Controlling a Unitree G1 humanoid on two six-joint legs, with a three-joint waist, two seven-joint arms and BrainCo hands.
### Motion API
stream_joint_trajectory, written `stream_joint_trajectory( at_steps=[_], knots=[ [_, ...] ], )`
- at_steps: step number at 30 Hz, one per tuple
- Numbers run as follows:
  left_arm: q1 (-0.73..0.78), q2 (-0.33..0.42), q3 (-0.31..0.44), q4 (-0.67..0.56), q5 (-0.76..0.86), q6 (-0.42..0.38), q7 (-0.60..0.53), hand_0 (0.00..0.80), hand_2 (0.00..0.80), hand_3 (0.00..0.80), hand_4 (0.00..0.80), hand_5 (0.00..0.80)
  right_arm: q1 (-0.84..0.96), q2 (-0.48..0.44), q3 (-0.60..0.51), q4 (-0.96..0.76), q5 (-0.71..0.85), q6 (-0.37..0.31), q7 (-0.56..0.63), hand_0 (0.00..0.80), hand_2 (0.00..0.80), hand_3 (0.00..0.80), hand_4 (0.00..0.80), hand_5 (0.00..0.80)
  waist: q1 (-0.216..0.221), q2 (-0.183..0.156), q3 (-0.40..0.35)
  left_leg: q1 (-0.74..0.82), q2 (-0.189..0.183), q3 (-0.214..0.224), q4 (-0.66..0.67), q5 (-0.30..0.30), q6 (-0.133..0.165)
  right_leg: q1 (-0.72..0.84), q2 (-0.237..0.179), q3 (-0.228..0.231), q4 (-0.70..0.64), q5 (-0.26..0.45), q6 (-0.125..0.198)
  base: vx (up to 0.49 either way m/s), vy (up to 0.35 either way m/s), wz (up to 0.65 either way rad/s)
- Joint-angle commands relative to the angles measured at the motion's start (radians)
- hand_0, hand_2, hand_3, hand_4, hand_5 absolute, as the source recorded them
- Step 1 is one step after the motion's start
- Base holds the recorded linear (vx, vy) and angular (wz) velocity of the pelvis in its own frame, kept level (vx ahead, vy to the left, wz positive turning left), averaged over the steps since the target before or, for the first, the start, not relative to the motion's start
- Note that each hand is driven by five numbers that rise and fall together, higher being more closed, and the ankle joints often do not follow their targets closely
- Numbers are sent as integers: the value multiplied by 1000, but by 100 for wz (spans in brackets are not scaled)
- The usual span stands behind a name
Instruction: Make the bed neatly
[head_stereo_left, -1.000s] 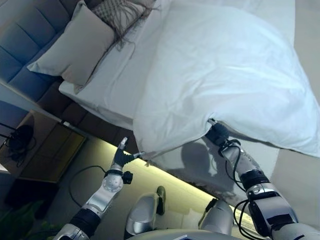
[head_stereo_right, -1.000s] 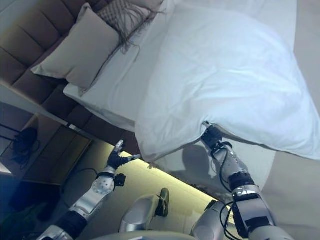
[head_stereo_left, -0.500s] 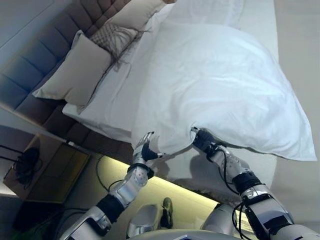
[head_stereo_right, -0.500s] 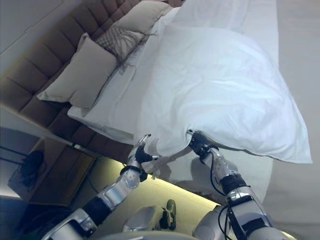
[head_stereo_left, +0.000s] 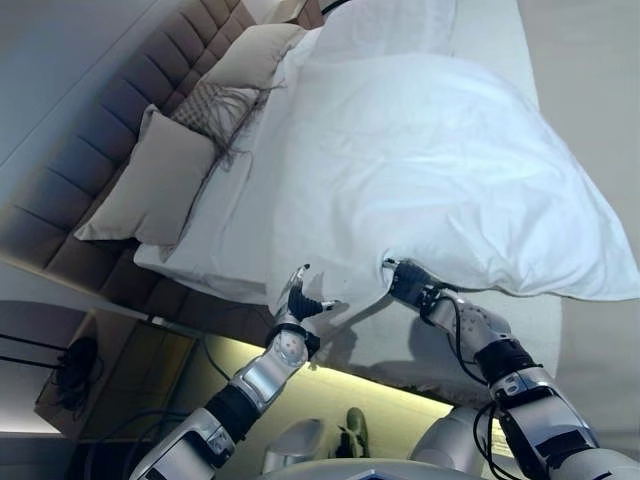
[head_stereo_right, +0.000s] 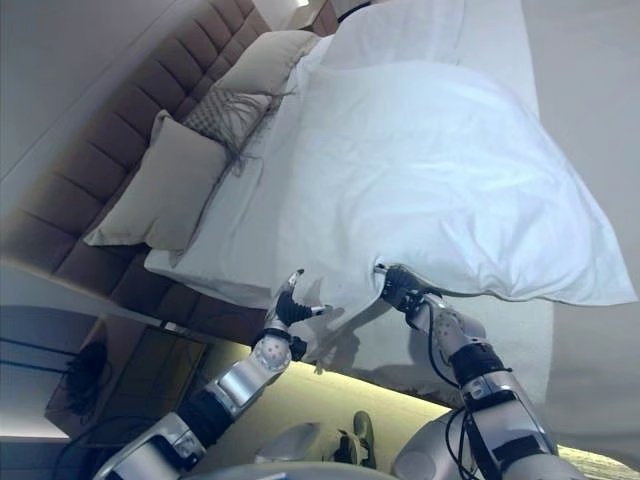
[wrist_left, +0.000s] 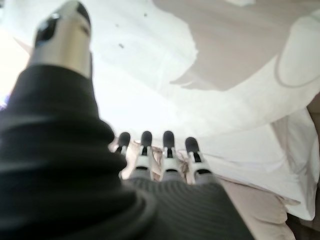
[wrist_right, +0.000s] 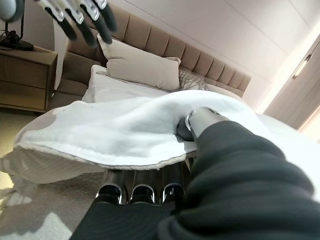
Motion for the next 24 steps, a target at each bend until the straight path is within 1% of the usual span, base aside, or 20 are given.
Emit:
stream_joint_trajectory(
  at_steps=[1,3,5,6,8,10,14,17,20,24],
  knots=[
    [-33,-4,53,-14,-31,-42,22,0,0,0,0,0,-158,28,-41,-112,3,17,11,800,800,800,800,800,-6,-9,3,-66,104,-59,104,35,-15,87,-80,-7,-490,544,107,19,47,-4],
    [-30,3,56,-10,-41,-68,43,0,0,0,0,0,-160,25,-39,-134,17,26,-2,800,800,800,800,800,-4,-8,9,-75,111,-59,104,41,-21,74,-86,-5,-481,547,107,7,34,-7],
    [-34,8,64,-10,-74,-118,96,0,0,0,0,0,-164,20,-36,-154,34,35,-16,800,800,800,800,800,-3,-10,13,-83,119,-56,103,48,-26,55,-92,-3,-471,549,107,-25,8,-18],
    [-38,14,72,-19,-87,-138,129,0,0,0,0,0,-166,16,-32,-164,36,35,-19,800,800,800,800,800,-3,-13,18,-90,126,-48,100,53,-28,47,-93,-4,-469,549,108,-86,-21,-21],
    [-49,23,86,-32,-88,-168,162,0,0,0,0,0,-173,19,-25,-178,41,22,-28,800,800,800,800,800,2,-19,29,-109,137,-39,97,63,-30,32,-94,-10,-471,553,109,-148,-63,-10],
    [-66,36,102,-42,-78,-198,155,0,0,0,0,0,-190,26,-13,-178,52,-4,-42,800,800,800,800,800,11,-26,42,-130,147,-34,96,75,-31,21,-97,-17,-475,561,111,-165,-103,6],
    [-87,39,97,-42,-86,-190,104,0,0,0,0,0,-232,43,9,-153,63,-40,-73,800,800,800,800,800,27,-30,55,-143,146,-41,96,86,-28,22,-100,-28,-476,571,110,-67,-34,11],
    [-89,30,80,-34,-77,-206,63,0,0,0,0,0,-253,49,20,-142,73,-45,-80,800,800,800,800,800,32,-26,60,-140,143,-49,87,97,-27,26,-97,-30,-475,572,109,-8,4,2],
    [-82,17,58,-34,-40,-221,93,0,0,0,0,0,-256,53,28,-157,69,-43,-66,800,800,800,800,800,33,-26,65,-139,141,-52,77,104,-22,30,-90,-34,-482,574,107,-34,-18,1],
    [-86,29,49,-35,-29,-218,139,0,0,0,0,0,-241,68,58,-188,39,-77,-47,800,800,800,800,800,41,-46,64,-143,145,-56,72,105,-22,42,-82,-48,-502,578,110,-48,-103,0]
  ],
)
